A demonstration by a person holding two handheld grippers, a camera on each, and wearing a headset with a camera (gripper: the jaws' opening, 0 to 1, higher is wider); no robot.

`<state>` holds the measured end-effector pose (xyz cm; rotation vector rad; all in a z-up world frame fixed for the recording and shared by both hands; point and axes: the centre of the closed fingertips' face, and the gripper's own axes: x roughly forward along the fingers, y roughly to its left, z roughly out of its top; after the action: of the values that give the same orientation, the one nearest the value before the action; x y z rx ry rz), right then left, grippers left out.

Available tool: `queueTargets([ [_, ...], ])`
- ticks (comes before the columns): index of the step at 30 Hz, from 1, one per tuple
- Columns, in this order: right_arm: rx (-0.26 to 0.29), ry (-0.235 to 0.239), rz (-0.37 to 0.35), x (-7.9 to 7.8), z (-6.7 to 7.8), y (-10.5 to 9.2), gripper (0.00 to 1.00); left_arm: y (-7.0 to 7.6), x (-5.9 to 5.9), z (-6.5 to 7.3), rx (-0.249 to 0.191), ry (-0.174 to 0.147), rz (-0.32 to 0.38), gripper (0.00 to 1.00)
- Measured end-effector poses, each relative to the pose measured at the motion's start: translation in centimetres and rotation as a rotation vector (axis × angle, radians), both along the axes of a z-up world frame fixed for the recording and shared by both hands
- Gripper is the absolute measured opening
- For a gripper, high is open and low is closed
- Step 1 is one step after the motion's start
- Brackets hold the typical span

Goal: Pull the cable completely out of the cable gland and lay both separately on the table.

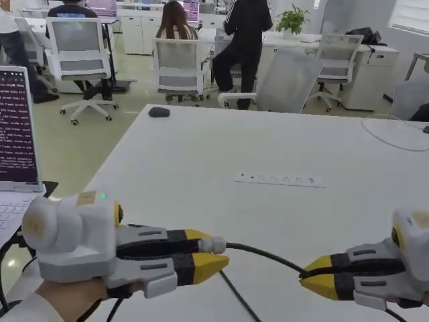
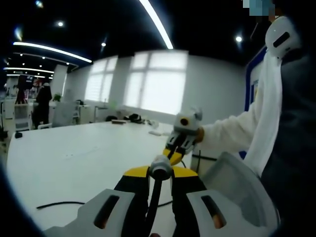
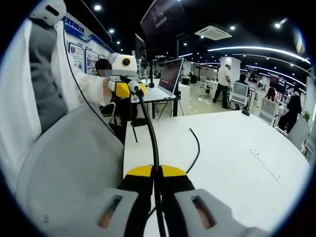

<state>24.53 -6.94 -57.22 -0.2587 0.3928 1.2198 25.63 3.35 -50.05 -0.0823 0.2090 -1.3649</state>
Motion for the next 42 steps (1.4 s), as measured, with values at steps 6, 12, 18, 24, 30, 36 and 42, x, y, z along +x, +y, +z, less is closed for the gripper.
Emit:
queueTargets([
  [6, -0.002, 0.019, -0.013, 0.1, -0.7, -0.4, 0.02, -0.3, -0.1, -0.3, 0.005, 0.002, -0.008, 0.17],
  [12, -0.011, 0.034, -0.025, 0.1, -0.8, -0.2, 0.03, -0.5, -0.1, -0.3, -0.001, 0.005, -0.005, 0.17],
  [18, -0.048, -0.015, -0.058, 0.7, -0.3, -0.3, 0.10, -1.0, -0.5, -0.5, -0.009, 0.006, -0.009, 0.17],
  [24, 0.009, -0.049, -0.014, 0.0, 2.3, 1.4, 0.16, -2.2, -1.1, -1.2, 0.001, 0.002, -0.033, 0.17],
  [30, 0.077, -0.100, 0.067, -1.4, 5.2, 4.3, 0.22, -3.5, -2.0, -1.9, 0.027, -0.004, -0.063, 0.17],
  [36, 0.052, -0.132, 0.146, -2.5, 5.7, 6.2, 0.23, -4.1, -2.5, -2.4, 0.042, -0.010, -0.099, 0.17],
  [42, 0.043, -0.108, 0.138, -2.5, 5.0, 6.2, 0.17, -4.1, -2.4, -2.7, 0.031, -0.001, -0.117, 0.17],
])
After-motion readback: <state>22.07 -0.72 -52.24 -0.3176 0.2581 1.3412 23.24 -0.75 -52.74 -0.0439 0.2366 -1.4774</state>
